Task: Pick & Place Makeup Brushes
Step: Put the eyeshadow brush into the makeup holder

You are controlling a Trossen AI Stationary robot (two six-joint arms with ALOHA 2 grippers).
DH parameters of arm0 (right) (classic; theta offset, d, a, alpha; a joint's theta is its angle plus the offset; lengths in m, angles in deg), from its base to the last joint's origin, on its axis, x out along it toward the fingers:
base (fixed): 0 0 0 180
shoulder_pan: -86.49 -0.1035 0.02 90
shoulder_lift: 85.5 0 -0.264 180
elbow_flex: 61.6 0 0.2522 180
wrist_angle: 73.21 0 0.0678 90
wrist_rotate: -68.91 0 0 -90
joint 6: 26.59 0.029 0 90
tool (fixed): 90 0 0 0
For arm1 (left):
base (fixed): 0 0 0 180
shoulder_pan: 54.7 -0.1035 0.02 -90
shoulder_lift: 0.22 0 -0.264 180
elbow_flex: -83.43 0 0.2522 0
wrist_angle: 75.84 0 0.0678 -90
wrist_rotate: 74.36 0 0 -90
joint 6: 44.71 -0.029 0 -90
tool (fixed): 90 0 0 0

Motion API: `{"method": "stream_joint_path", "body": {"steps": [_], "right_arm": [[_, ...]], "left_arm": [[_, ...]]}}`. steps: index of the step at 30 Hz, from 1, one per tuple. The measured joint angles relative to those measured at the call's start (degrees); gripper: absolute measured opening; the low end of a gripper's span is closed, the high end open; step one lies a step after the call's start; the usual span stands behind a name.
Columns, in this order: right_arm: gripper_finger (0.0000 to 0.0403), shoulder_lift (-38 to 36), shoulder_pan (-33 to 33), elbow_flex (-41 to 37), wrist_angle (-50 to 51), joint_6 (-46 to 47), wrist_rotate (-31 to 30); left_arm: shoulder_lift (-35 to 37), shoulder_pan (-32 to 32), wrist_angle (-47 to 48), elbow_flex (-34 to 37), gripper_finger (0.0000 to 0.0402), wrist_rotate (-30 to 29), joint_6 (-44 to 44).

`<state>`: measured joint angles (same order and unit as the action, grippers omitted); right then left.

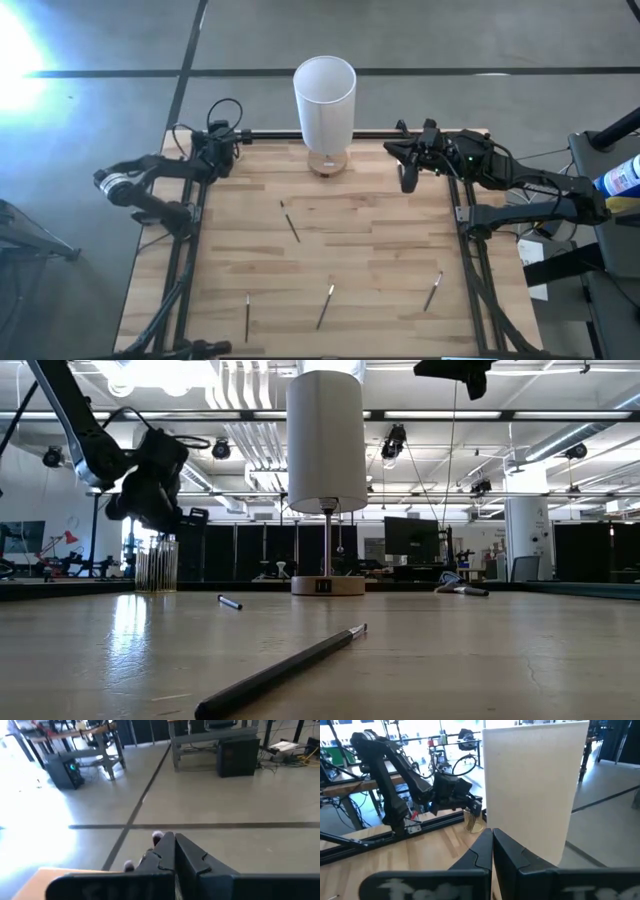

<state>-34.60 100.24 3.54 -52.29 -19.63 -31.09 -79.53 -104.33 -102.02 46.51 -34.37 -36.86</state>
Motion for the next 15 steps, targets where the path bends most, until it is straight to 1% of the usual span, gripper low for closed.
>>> {"method": "stream_joint_path", "body": {"steps": [4, 8, 10, 13, 15], "right_arm": [[0.0008, -0.5, -0.1, 0.0, 1.9, 0.3, 0.2], [0.0008, -0.9, -0.1, 0.0, 4.4, 0.6, 0.2], [0.0008, -1.2, -0.1, 0.0, 4.9, 0.7, 0.2], [0.0008, -1.6, -0.1, 0.0, 6.0, 2.3, 0.2], [0.0008, -1.9, -0.1, 0.0, 7.1, 3.1, 0.2]], "left_arm": [[3.3, 0.0, 4.3, 0.0, 0.0021, 2.3, 3.9], [7.5, 0.0, 9.6, -0.8, 0.0042, 4.2, 5.1], [9.8, 0.0, 14.0, -1.9, 0.0052, 5.4, 6.0], [13.0, 0.0, 22.9, -4.6, 0.0063, 6.8, 8.4], [15.3, 0.0, 29.4, -6.9, 0.0067, 9.3, 9.4]]}}
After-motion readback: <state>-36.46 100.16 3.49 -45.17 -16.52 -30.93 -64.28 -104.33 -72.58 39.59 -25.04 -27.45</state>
